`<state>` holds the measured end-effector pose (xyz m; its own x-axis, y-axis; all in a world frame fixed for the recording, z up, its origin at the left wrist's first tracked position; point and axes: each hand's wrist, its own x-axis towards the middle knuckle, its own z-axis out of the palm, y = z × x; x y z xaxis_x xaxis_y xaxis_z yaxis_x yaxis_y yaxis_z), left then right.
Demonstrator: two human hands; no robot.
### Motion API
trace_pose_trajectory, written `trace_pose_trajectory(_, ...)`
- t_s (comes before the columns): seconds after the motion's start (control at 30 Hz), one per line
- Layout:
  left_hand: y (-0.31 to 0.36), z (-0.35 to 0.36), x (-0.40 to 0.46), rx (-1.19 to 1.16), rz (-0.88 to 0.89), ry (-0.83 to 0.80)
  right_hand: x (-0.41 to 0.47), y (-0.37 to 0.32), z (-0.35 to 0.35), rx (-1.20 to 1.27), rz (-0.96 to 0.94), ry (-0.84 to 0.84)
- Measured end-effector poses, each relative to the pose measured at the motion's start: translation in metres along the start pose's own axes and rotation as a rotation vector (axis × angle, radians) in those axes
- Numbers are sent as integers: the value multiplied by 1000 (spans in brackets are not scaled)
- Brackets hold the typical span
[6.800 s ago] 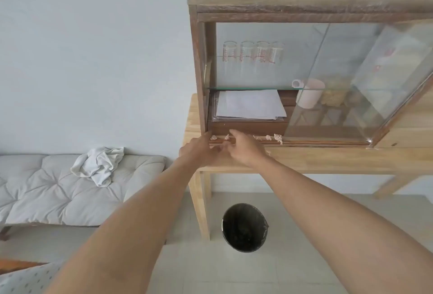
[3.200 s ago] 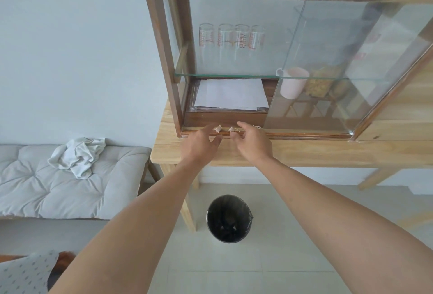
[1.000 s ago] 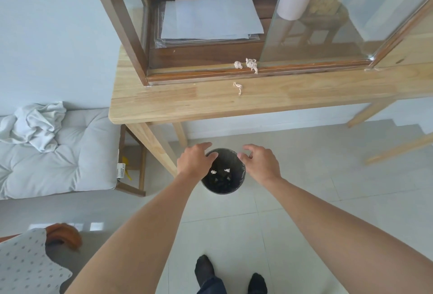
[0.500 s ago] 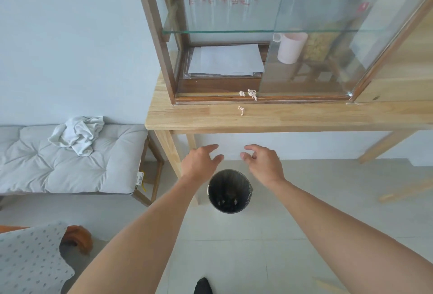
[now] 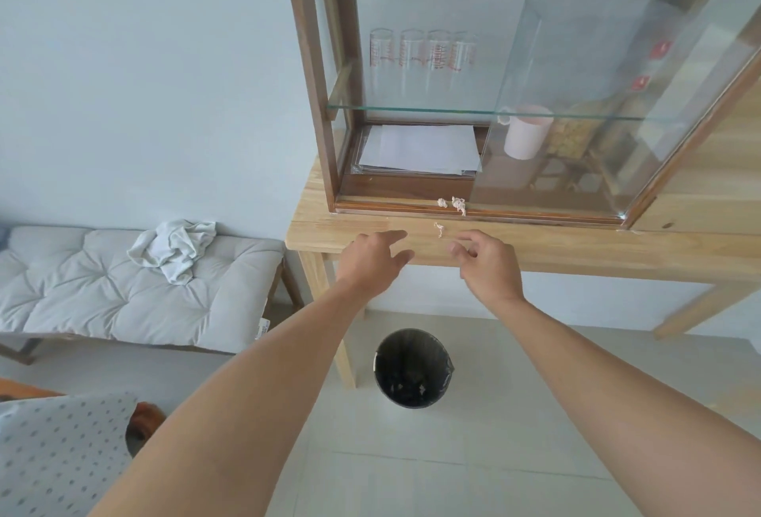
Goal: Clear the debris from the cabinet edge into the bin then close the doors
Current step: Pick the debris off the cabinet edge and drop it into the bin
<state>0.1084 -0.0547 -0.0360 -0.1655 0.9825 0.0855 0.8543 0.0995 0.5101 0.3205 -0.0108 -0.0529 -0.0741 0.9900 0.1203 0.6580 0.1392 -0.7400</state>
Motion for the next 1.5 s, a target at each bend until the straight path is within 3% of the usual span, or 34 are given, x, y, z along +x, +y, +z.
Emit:
trace_pose_trajectory(0.33,18,21,80,14,158,25,56,-6,12,-27,19,86)
trace_pose_trajectory(0.67,36,39,121,6,178,-18,88,-2,11,-284,-56,119)
trace_pose_trajectory(1.03,36,34,106,-85,176,96,78,-4,6,-227,-5,136)
trace_pose_trajectory(1.5,32,39,20,-101,109,74,11,17,-3,-101,6,76)
